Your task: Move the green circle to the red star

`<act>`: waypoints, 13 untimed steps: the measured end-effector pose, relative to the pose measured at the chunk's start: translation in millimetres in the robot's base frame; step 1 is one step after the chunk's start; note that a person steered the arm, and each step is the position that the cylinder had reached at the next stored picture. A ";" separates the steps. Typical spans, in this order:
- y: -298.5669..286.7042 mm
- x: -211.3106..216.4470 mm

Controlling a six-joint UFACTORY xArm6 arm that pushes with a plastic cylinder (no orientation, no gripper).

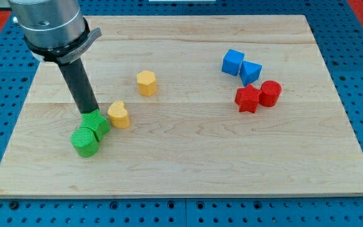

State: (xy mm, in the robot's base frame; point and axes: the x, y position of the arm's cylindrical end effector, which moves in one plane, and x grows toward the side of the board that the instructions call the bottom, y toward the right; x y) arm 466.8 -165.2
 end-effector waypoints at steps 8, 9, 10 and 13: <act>-42.8 60.6; -27.4 69.7; -10.0 79.8; 30.3 89.0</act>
State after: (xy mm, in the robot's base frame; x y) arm 555.7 -134.9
